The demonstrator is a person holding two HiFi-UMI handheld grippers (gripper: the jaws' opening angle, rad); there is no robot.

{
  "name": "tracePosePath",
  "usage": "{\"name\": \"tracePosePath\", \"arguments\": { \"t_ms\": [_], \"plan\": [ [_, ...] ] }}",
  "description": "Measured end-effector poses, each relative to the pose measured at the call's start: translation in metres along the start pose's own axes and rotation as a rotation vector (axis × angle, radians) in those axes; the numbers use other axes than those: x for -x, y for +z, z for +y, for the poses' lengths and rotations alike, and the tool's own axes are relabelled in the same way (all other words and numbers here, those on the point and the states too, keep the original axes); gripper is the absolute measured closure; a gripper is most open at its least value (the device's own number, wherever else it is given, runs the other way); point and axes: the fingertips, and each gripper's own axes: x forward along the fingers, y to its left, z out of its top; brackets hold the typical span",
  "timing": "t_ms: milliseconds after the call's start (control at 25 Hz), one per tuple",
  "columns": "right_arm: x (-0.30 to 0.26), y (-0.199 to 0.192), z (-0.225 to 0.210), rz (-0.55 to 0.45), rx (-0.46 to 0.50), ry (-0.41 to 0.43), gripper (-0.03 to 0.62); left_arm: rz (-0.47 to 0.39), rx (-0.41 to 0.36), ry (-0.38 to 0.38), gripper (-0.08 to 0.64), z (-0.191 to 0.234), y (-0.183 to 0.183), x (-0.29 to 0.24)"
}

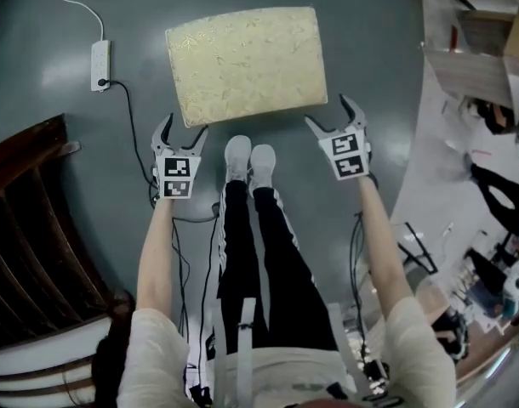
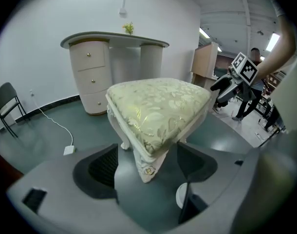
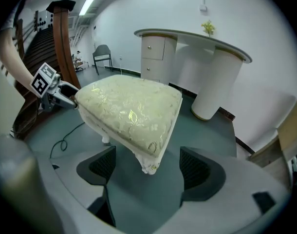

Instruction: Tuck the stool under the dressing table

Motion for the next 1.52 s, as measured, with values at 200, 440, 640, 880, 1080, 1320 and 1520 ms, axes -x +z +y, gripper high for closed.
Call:
{"name": "tracePosePath", "arguments": {
  "t_ms": [200,440,640,880,1080,1320,1520],
  "plan": [
    [-0.028,-0.028,0.003,0.059,0.028,0.0,0.213,0.061,-0.019,-0.02,0.204,-0.001,-0.021,-0.023],
    [-0.054,-0.043,0.004,0.103,-0.024,-0.001,0.213,0.087,-0.012,-0.02,0.204,0.008,-0.033,-0.041],
    [-0.07,-0.046,0.005,0.137,-0.041,0.002,0.215,0.052,-0.043,-0.057,0.204,0.003,-0.024,-0.049],
    [-0.079,-0.039,0.008,0.135,-0.048,0.001,0.215,0.066,-0.052,-0.095,0.204,-0.002,-0.026,-0.057],
    [-0.088,-0.028,0.007,0.129,-0.08,-0.003,0.222,0.112,-0.072,-0.153,0.242,-0.006,-0.028,-0.057],
    [-0.089,-0.028,0.005,0.136,-0.032,-0.005,0.253,0.139,-0.129,-0.178,0.242,-0.006,-0.03,-0.058],
    [-0.089,-0.031,0.006,0.126,-0.022,-0.023,0.266,0.143,-0.15,-0.175,0.244,-0.003,-0.03,-0.058]
  ]
}}
